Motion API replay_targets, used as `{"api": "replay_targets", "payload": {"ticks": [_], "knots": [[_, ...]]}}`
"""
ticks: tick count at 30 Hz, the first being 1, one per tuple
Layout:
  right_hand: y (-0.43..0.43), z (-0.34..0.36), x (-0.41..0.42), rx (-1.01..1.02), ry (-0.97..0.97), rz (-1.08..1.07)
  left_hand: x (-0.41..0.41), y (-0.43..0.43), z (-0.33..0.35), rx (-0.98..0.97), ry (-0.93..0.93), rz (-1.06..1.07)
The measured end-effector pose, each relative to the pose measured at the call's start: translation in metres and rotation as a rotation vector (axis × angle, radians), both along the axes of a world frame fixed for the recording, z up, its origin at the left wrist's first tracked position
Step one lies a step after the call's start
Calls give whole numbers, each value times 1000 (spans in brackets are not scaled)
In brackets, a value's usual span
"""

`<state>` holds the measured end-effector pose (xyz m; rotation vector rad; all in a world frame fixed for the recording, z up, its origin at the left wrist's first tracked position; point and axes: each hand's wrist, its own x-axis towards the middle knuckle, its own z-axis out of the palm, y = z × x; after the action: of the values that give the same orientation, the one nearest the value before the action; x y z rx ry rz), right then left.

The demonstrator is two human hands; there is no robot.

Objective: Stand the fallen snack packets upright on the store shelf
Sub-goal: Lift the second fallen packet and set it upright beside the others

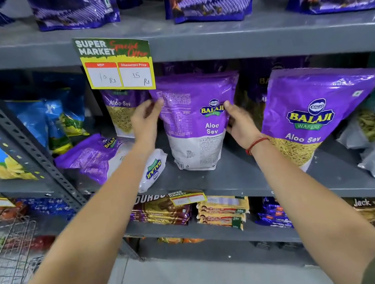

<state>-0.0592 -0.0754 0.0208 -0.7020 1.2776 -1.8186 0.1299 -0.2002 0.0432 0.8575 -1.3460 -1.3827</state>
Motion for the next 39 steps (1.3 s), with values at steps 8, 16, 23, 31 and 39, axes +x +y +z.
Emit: {"api": "replay_targets", "payload": {"ticks": [8,16,23,31,39], "knots": [[18,-49,26,210,29,114,-16,121,-122,-272,-440,159],[44,-61,31,306,242,64,-16,114,-136,-202,-487,-72],[48,-69,44,236,414,12,-6,42,-113,-109,-436,-330],[20,-52,10,308,306,-26,9,9,-97,11,-438,-576],[-10,-37,-3,317,300,263,18,1,-97,-88,-512,-522]]}}
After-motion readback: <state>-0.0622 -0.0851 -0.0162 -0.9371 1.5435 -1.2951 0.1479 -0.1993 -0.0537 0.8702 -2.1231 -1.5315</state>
